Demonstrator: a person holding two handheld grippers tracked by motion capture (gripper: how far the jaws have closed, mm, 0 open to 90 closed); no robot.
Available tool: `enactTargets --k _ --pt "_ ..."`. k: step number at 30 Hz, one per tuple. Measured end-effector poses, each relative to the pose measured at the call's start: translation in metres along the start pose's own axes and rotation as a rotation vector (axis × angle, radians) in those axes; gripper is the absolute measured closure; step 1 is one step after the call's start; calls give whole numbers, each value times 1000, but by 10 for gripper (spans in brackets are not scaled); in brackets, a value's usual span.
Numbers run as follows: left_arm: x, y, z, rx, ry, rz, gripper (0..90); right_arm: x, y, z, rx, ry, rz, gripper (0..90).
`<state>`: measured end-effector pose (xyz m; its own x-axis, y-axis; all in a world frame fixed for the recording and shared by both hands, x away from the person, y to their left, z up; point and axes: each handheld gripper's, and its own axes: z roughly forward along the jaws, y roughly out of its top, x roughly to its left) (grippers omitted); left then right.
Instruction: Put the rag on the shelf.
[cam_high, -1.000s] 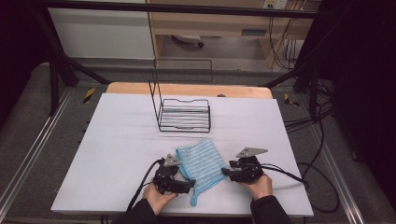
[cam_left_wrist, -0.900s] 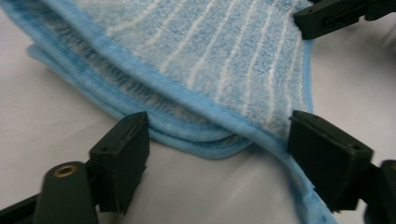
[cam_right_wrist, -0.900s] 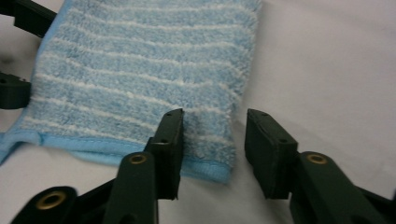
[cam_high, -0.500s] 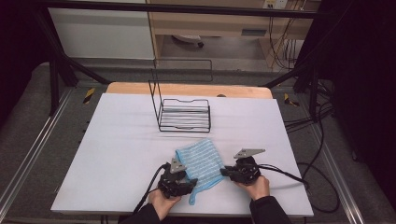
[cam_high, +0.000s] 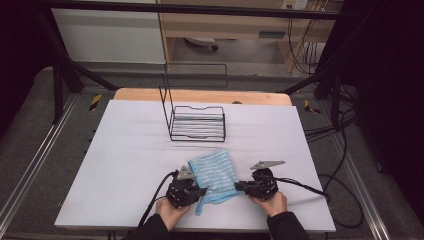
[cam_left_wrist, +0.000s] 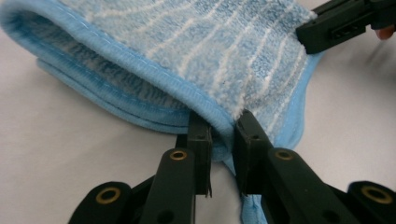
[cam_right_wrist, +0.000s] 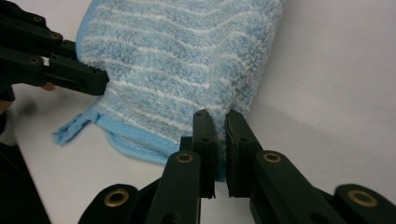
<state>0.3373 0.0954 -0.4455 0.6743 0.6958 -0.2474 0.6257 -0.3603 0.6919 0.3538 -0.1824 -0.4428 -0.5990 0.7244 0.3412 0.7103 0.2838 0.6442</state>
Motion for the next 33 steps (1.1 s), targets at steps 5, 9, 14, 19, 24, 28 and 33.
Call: enactTargets --k 5,9,14,19,24,28,33 --pt "8 3 -8 29 -12 34 785 10 -8 -1 -18 47 69 845" --pt "12 3 -14 68 -16 98 785 25 -13 1 -25 3 46 841" --pt "15 1 -17 88 -21 117 783 34 -17 3 -46 -34 55 780" --pt "14 0 -17 69 -25 116 777 29 -16 -1 -131 -108 -78 490" --pt "10 -6 -11 30 -62 64 732 17 -11 -5 -150 -163 -157 546" --pt "4 -8 -14 19 -55 49 622 11 -11 2 -85 -156 -163 683" --pt "-11 -13 -24 7 -48 46 589 9 -13 4 -38 -145 -160 851"
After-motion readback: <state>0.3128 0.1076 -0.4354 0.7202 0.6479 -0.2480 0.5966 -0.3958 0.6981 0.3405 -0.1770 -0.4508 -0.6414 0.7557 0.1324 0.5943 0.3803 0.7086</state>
